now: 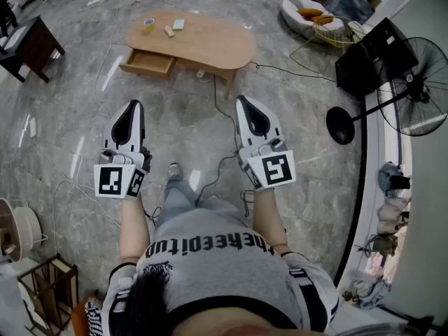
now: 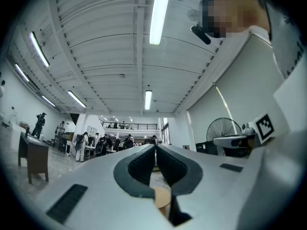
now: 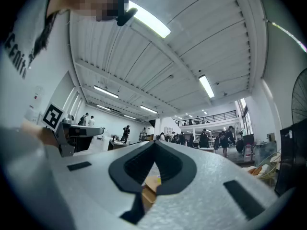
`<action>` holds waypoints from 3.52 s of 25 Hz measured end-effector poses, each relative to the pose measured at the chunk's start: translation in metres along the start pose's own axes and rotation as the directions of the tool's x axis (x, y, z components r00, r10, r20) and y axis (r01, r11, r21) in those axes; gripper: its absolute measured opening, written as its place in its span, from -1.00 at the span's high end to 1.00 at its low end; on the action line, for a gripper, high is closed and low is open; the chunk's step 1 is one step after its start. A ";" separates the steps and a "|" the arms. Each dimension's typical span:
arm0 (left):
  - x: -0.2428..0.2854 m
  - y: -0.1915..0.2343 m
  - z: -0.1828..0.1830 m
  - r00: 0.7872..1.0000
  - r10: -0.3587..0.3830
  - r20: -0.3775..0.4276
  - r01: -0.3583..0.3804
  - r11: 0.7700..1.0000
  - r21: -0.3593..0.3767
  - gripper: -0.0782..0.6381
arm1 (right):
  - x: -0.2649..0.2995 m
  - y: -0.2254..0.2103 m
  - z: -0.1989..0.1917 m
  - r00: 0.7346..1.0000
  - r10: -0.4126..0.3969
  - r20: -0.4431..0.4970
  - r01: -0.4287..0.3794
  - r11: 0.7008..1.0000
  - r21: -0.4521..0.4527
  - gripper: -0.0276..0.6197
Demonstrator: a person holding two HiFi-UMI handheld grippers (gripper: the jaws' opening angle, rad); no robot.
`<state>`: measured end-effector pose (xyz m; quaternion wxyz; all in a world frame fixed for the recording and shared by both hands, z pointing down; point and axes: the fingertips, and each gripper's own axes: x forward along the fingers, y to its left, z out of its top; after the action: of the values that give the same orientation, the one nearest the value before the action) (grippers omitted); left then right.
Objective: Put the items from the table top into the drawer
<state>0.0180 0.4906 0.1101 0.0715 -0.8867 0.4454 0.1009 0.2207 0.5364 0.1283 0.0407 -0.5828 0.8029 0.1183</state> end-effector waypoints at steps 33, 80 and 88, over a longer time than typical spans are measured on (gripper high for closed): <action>0.078 0.118 -0.012 0.998 -0.049 0.049 0.050 0.998 -0.025 0.75 | 0.136 0.008 -0.021 0.999 -0.045 0.004 0.045 0.999 0.015 0.91; 0.462 0.302 -0.105 0.997 0.030 0.077 -0.037 0.996 0.084 0.75 | 0.529 -0.214 -0.149 0.997 0.067 0.036 -0.070 0.994 0.085 0.91; 0.492 0.335 -0.124 0.996 0.066 0.058 -0.071 0.994 0.088 0.75 | 0.579 -0.214 -0.173 0.993 0.116 0.018 -0.118 0.985 0.123 0.91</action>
<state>0.0494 -0.1165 0.0989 0.1200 -0.8637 0.4777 0.1073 0.2516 -0.1036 0.1479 0.0743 -0.5303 0.8413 0.0736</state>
